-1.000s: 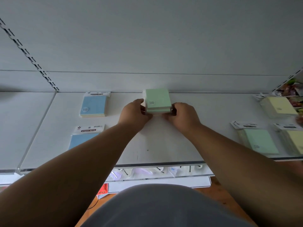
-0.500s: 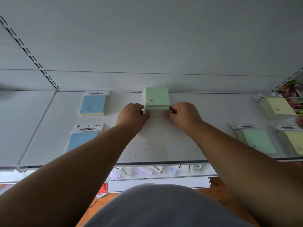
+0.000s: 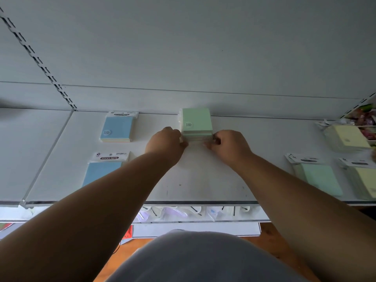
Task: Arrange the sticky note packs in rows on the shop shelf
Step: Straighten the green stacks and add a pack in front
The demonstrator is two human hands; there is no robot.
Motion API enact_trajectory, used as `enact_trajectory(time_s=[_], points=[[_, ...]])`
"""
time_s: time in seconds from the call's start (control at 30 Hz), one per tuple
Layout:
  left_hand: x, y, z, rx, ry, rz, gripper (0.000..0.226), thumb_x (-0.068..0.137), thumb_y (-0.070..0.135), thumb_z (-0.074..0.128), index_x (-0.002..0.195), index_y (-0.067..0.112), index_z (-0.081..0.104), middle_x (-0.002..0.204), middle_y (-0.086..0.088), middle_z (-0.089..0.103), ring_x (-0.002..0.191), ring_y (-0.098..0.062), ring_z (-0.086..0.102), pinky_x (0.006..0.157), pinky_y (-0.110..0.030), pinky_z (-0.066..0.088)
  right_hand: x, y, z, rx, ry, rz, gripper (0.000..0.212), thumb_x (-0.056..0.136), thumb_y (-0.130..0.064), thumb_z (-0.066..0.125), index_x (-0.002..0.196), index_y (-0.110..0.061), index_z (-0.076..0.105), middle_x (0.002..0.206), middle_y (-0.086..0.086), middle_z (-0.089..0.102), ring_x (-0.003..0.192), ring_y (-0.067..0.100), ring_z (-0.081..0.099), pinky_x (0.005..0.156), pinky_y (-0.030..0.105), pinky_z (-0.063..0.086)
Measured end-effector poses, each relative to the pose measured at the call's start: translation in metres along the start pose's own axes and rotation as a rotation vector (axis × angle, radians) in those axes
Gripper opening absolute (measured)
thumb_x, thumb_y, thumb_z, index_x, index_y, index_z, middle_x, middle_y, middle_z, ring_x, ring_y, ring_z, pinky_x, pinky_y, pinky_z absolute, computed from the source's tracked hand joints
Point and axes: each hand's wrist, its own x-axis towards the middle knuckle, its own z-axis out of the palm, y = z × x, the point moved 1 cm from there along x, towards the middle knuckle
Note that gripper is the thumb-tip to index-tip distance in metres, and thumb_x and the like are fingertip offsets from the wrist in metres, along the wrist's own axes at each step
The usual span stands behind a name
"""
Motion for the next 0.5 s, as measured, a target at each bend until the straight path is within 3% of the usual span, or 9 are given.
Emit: enact_trajectory(time_s=[0.2,0.5], points=[[0.005,0.005,0.001,-0.006,0.012,-0.025,0.021,0.090,0.030,0.055,0.094,0.010,0.061,0.098,-0.010,0.057,0.094,-0.033,0.059,0.072,-0.035,0.047,0.008,-0.007,0.007,-0.036,0.012,0.037,0.023,0.082,-0.032,0.067,0.090,-0.012,0.075,0.085,0.009,0.071,0.082,0.026,0.065,0.070,0.031,0.052],[0.010,0.002,0.001,-0.016,0.011,-0.039,0.019,0.090,0.029,0.055,0.089,0.011,0.061,0.095,-0.010,0.058,0.092,-0.033,0.059,0.070,-0.035,0.046,0.011,-0.010,0.005,-0.033,-0.027,0.040,0.022,0.083,-0.032,0.065,0.090,-0.014,0.076,0.085,0.008,0.073,0.082,0.026,0.066,0.073,0.034,0.054]])
